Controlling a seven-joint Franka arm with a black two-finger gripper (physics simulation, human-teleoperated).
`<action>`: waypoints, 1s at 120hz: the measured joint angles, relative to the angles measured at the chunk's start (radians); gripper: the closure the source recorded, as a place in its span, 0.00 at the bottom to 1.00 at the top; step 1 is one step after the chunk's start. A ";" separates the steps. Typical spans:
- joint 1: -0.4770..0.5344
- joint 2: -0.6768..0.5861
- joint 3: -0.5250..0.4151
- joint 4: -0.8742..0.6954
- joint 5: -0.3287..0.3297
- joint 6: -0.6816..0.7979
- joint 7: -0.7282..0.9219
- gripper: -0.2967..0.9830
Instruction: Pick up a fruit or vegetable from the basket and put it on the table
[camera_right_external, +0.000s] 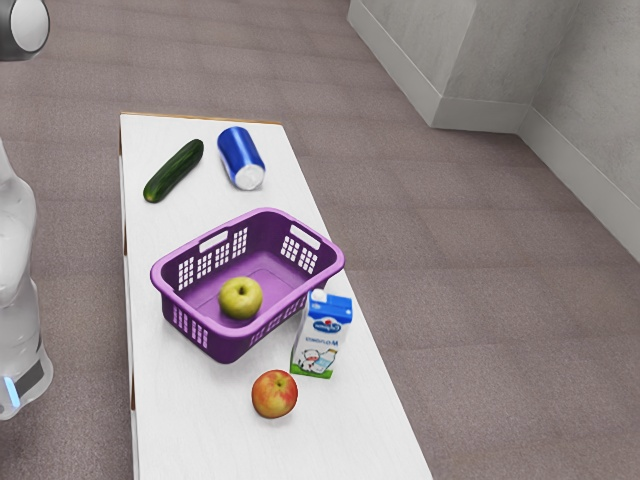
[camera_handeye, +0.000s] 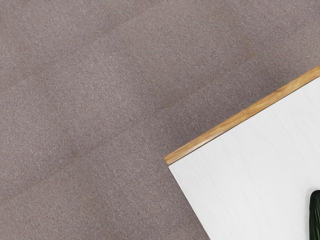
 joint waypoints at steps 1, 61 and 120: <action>0.000 0.000 0.000 0.000 0.000 0.000 0.000 0.24; 0.173 0.192 0.077 0.478 -0.269 -0.135 0.048 0.25; -1.003 0.169 -0.175 -0.092 -0.263 -0.102 0.035 0.25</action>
